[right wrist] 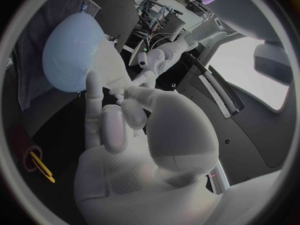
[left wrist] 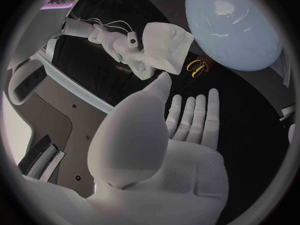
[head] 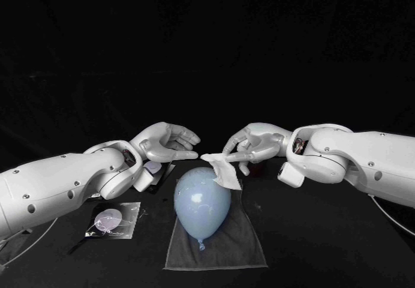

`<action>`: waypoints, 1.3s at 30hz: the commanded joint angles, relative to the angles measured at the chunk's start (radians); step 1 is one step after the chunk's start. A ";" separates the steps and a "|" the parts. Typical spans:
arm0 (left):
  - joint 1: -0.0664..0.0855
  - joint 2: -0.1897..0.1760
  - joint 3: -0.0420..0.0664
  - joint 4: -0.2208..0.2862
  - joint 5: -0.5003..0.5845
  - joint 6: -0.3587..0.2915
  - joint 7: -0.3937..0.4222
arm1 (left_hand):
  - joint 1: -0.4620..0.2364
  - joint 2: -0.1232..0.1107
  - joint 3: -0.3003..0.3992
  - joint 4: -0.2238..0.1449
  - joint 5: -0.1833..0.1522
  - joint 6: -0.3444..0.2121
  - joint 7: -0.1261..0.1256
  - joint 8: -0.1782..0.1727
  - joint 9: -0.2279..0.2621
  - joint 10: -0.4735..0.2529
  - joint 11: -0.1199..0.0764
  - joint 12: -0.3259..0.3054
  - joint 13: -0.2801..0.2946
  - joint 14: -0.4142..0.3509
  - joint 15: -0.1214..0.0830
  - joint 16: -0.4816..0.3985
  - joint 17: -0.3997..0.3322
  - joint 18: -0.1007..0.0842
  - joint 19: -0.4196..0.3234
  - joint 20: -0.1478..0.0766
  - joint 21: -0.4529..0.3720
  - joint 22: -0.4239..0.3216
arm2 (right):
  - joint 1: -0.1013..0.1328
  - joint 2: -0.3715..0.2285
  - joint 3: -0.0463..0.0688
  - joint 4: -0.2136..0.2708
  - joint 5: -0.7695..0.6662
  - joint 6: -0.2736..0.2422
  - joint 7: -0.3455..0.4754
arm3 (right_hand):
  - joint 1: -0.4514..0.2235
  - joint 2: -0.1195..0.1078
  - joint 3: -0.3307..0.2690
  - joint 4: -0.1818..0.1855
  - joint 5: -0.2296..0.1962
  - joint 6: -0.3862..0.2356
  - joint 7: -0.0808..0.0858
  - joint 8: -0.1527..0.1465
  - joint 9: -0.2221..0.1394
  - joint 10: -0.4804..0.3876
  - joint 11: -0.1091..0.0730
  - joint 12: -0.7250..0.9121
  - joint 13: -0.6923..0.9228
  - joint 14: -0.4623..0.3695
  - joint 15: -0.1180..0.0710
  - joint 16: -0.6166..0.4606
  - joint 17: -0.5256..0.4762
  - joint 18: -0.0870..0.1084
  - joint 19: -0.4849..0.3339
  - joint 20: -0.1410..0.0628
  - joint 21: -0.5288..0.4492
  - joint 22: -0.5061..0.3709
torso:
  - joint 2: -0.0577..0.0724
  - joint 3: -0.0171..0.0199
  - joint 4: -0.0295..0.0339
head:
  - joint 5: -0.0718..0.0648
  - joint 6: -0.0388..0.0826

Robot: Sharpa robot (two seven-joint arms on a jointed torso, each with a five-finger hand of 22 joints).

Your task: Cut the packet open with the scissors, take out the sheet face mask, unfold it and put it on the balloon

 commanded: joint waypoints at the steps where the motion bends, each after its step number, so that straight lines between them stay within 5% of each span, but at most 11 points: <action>1: -0.003 0.014 0.000 -0.001 -0.166 -0.019 0.096 | 0.008 -0.002 -0.022 0.005 0.002 -0.010 0.004 0.011 -0.012 -0.006 -0.046 -0.013 -0.018 -0.023 0.014 -0.030 -0.026 -0.017 -0.014 -0.002 -0.032 -0.020 | 0.003 0.007 0.001 -0.017 0.124 0.092 -0.009 | 0.011 0.022 -0.007 0.000 0.002 0.015 0.009 0.005 0.004 -0.004 0.002 -0.005 0.001 -0.005 0.001 -0.003 0.003 0.012 -0.007 -0.001 -0.004 -0.001 | 0.000 -0.0003 -0.0023 | 0.001 0.001; 3: -0.007 0.021 0.000 -0.001 -0.201 -0.012 0.111 | 0.010 -0.002 -0.050 0.014 0.002 -0.022 -0.005 0.014 -0.025 0.000 -0.075 -0.026 -0.035 -0.037 0.025 -0.057 -0.050 -0.032 -0.028 -0.002 -0.062 -0.039 | 0.004 0.012 0.001 -0.029 0.149 0.102 -0.008 | 0.011 0.022 -0.007 -0.001 0.002 0.015 0.009 0.005 0.004 -0.003 0.002 -0.005 0.002 -0.005 0.001 -0.004 0.002 0.012 -0.007 -0.001 -0.004 -0.001 | 0.000 0.0000 -0.0020 | 0.000 0.001; 7: -0.011 0.029 0.000 0.007 -0.249 -0.005 0.137 | 0.026 0.007 -0.102 0.032 0.001 -0.014 0.000 0.029 -0.046 0.027 -0.099 -0.055 -0.068 -0.054 0.038 -0.101 -0.090 -0.060 -0.092 -0.002 -0.124 -0.073 | 0.006 0.019 0.001 -0.051 0.184 0.117 -0.006 | 0.012 0.024 -0.008 -0.003 0.003 0.014 0.009 0.004 0.004 -0.003 0.002 -0.005 0.002 -0.005 0.002 -0.003 0.003 0.012 -0.007 -0.001 -0.005 -0.001 | 0.001 0.0014 -0.0005 | -0.001 -0.002; 18: -0.013 0.032 0.001 0.019 -0.302 0.012 0.166 | 0.051 0.021 -0.149 0.047 0.001 0.020 0.010 0.042 -0.076 0.099 -0.089 -0.086 -0.089 -0.041 0.035 -0.124 -0.124 -0.066 -0.094 -0.003 -0.160 -0.078 | 0.007 0.027 0.001 -0.085 0.210 0.130 -0.001 | 0.012 0.026 -0.009 -0.004 0.003 0.014 0.009 0.004 0.004 -0.004 0.002 -0.006 0.001 -0.005 0.002 -0.004 0.003 0.012 -0.007 -0.001 -0.005 -0.001 | 0.000 0.0009 -0.0009 | -0.003 -0.008; 21: -0.014 0.035 0.001 0.016 -0.308 -0.001 0.169 | 0.070 0.032 -0.161 0.048 0.001 0.032 0.024 0.044 -0.090 0.137 -0.075 -0.094 -0.088 0.000 0.026 -0.109 -0.127 -0.053 -0.009 -0.004 -0.147 -0.070 | 0.007 0.027 0.001 -0.085 0.215 0.138 0.000 | 0.012 0.027 -0.010 -0.006 0.002 0.014 0.009 0.003 0.004 -0.005 0.002 -0.006 0.001 -0.005 0.002 -0.003 0.004 0.012 -0.008 -0.001 -0.005 -0.001 | 0.000 0.0013 -0.0006 | -0.004 -0.008; 27: -0.014 0.047 0.001 -0.001 -0.296 -0.040 0.175 | 0.096 0.054 -0.159 0.044 0.001 0.043 0.040 0.045 -0.109 0.200 -0.046 -0.100 -0.088 0.070 -0.012 -0.100 -0.133 -0.032 0.024 -0.006 -0.150 -0.069 | 0.007 0.022 0.001 -0.071 0.221 0.161 0.002 | 0.013 0.028 -0.011 -0.008 0.002 0.014 0.009 0.002 0.004 -0.004 0.002 -0.005 0.003 -0.005 0.002 -0.003 0.005 0.012 -0.008 -0.001 -0.006 -0.001 | 0.000 0.0008 -0.0020 | -0.006 -0.007; 30: -0.014 0.057 0.001 -0.010 -0.289 -0.058 0.173 | 0.115 0.064 -0.151 0.040 0.002 0.062 0.056 0.048 -0.125 0.256 -0.025 -0.123 -0.089 0.143 -0.047 -0.118 -0.143 -0.007 0.060 -0.005 -0.146 -0.068 | 0.007 0.019 0.001 -0.058 0.225 0.174 0.003 | 0.013 0.028 -0.011 -0.008 0.002 0.014 0.009 0.002 0.004 -0.004 0.002 -0.005 0.003 -0.004 0.002 -0.002 0.006 0.012 -0.008 -0.001 -0.006 -0.001 | 0.000 0.0014 -0.0016 | -0.008 -0.008; 33: -0.014 0.064 0.001 -0.014 -0.287 -0.071 0.168 | 0.121 0.066 -0.145 0.046 0.002 0.085 0.065 0.053 -0.136 0.312 -0.018 -0.136 -0.087 0.207 -0.054 -0.125 -0.143 0.015 0.099 -0.007 -0.135 -0.063 | 0.007 0.017 0.001 -0.052 0.231 0.180 0.004 | 0.013 0.028 -0.011 -0.008 0.002 0.014 0.009 0.002 0.004 -0.004 0.002 -0.005 0.003 -0.004 0.002 -0.002 0.006 0.012 -0.008 -0.001 -0.006 -0.001 | 0.000 0.0014 -0.0011 | -0.009 -0.008; 39: -0.014 0.074 0.001 -0.017 -0.294 -0.092 0.157 | 0.150 0.060 -0.114 0.073 0.002 0.144 0.067 0.074 -0.146 0.419 -0.044 -0.167 -0.087 0.321 -0.087 -0.111 -0.125 0.045 0.176 -0.013 -0.103 -0.052 | 0.007 0.018 0.001 -0.051 0.242 0.185 0.007 | 0.013 0.029 -0.012 -0.010 0.002 0.014 0.009 0.002 0.004 -0.003 0.002 -0.003 0.005 -0.004 0.002 -0.002 0.007 0.012 -0.007 -0.001 -0.006 -0.001 | 0.000 0.0016 -0.0010 | -0.008 -0.010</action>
